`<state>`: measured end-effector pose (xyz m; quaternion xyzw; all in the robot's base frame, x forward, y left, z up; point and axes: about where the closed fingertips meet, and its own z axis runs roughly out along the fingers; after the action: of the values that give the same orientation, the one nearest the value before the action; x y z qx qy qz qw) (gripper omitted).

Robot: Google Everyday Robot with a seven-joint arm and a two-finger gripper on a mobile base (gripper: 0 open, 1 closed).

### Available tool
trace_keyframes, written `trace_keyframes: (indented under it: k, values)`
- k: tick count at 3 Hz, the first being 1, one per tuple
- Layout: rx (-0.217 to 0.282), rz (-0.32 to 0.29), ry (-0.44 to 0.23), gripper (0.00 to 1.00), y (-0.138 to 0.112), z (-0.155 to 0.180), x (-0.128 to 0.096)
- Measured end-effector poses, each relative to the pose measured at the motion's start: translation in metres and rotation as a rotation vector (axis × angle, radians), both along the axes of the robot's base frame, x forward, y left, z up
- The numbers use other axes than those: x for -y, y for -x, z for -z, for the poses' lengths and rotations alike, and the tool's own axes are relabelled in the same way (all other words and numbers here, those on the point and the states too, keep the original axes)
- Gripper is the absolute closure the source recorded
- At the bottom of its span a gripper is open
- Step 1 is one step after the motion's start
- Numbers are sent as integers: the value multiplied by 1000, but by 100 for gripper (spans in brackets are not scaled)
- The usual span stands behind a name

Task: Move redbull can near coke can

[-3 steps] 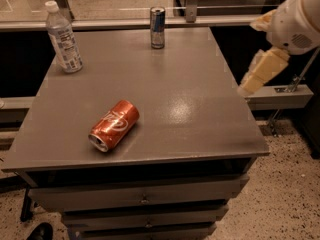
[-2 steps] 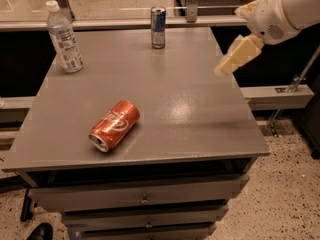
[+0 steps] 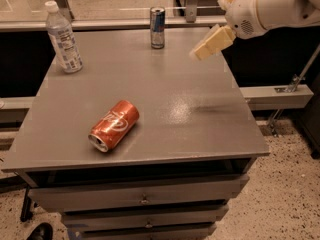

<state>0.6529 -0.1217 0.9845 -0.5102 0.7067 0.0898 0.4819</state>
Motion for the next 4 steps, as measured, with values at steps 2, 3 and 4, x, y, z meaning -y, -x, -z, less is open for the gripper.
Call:
trace_keyframes:
  k: [2, 3, 4]
  values:
    - [13, -30, -65, 0, -6, 9, -25]
    - [23, -45, -183, 0, -27, 22, -60]
    - [40, -24, -281, 0, -64, 41, -87]
